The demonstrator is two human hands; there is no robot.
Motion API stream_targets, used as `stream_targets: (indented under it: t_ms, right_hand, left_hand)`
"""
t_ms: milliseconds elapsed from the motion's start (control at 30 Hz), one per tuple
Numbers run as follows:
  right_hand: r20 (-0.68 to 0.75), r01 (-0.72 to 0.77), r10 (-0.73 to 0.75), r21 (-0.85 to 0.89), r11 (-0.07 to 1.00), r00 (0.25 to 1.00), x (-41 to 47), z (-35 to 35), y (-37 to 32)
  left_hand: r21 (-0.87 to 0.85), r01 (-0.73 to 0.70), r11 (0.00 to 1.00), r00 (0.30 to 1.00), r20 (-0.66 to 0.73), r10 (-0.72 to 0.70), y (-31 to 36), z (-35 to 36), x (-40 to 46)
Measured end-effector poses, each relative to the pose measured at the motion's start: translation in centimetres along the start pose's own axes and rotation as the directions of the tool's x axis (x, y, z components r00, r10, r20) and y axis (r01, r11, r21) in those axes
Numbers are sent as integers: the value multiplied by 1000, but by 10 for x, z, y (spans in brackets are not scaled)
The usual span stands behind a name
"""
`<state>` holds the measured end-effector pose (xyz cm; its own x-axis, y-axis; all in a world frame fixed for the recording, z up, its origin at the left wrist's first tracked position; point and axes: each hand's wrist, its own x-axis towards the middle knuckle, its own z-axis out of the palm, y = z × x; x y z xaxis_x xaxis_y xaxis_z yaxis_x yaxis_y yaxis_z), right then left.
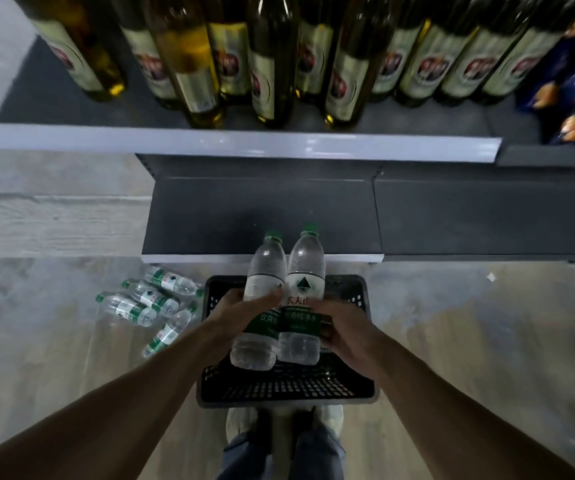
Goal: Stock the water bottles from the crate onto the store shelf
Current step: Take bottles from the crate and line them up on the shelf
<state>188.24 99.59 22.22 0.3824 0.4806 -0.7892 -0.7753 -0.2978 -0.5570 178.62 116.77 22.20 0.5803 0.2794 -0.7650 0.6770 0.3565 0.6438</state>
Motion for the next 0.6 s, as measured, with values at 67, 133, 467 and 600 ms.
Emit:
stream_targets:
  t_ms: [67,133,467,600]
  right_hand:
    - [18,34,-34,3,999,999,-20,17,-13]
    - [12,98,-98,-29,995,995,-35,36,-20]
    - [-191,249,-281,-177,952,941,-94,63,-40]
    - [-247,251,-302,-217,943,921,-119,57,-59]
  left_hand:
    - [-84,47,995,998,33,-45,19,-3,-19]
    - [-138,81,987,995,72,-71,37,-5,-36]
    - [66,-111,992,987,122,102,73,-10,-99]
    - [166,-163,973,984,-44,172,85,8,-116]
